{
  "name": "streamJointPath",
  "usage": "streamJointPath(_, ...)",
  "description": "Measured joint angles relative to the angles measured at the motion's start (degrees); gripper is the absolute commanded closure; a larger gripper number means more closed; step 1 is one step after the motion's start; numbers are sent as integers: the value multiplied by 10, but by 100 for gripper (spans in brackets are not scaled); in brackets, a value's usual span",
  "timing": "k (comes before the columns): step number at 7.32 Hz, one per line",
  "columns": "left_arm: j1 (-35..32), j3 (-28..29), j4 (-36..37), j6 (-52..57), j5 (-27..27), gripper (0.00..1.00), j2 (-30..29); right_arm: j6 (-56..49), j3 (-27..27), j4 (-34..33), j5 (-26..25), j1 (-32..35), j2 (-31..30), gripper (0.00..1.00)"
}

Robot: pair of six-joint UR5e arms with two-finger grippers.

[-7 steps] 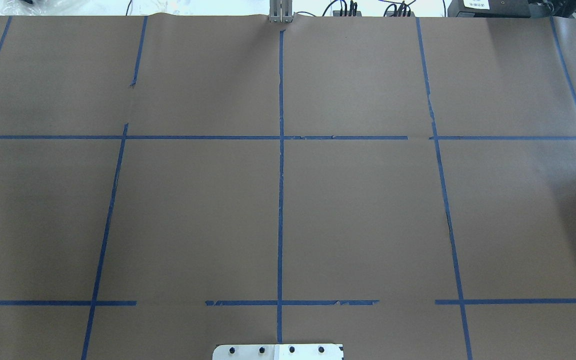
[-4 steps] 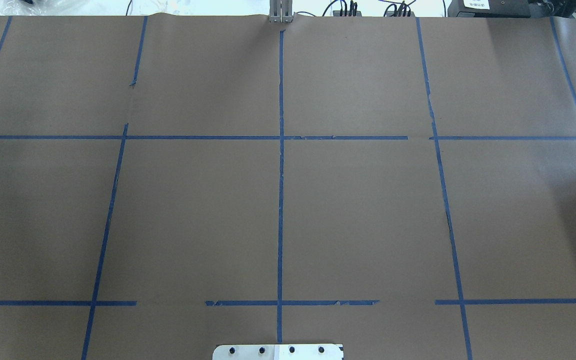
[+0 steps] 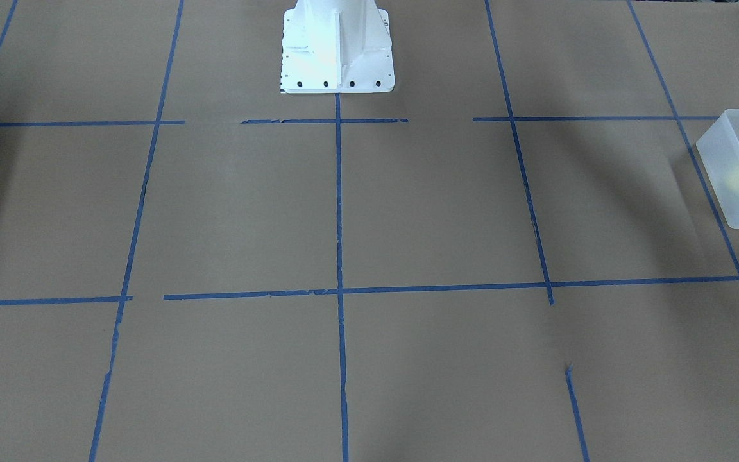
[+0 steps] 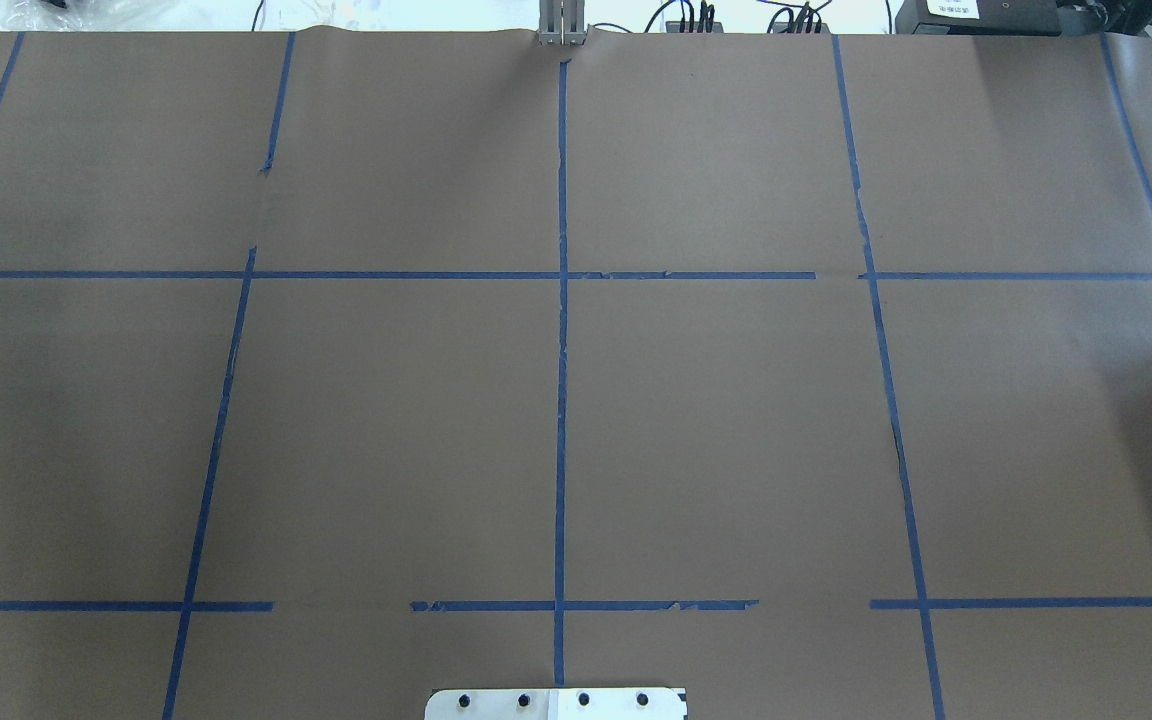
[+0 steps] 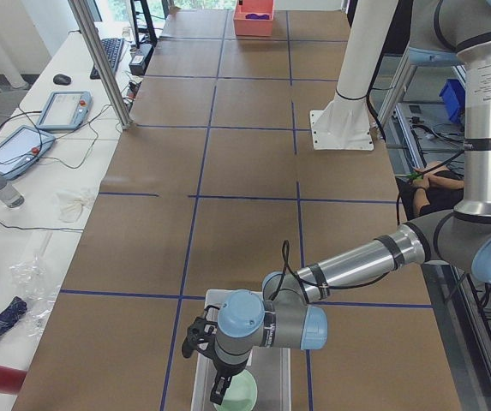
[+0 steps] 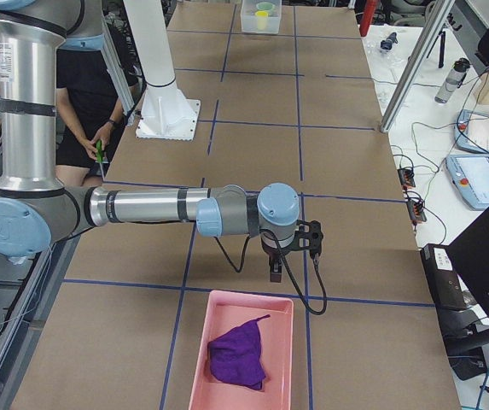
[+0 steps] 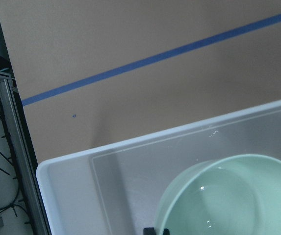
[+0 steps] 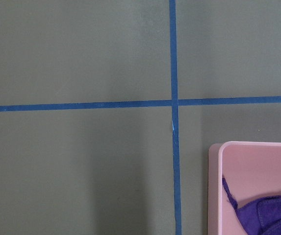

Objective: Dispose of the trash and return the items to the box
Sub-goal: 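Lower the green bowl into the clear bin and open the left gripper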

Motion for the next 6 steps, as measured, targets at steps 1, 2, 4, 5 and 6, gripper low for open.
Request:
streamJointPath(1,0,-44,40,-31,-12,0,-4,0,0,0,0,0,0,0)
streamJointPath(2,1,-95,94,-64,-17,0,-10,0,0,0,0,0,0,0)
streamJointPath(4,4,-180,189,-143,-30,0,-20,0,0,0,0,1,0,0)
streamJointPath(5,15,-199,210,-175,-59,0,-22,0,0,0,0,1,0,0)
streamJointPath(6,38,-211,216,-205,-85,0,-22,0,0,0,0,1,0,0)
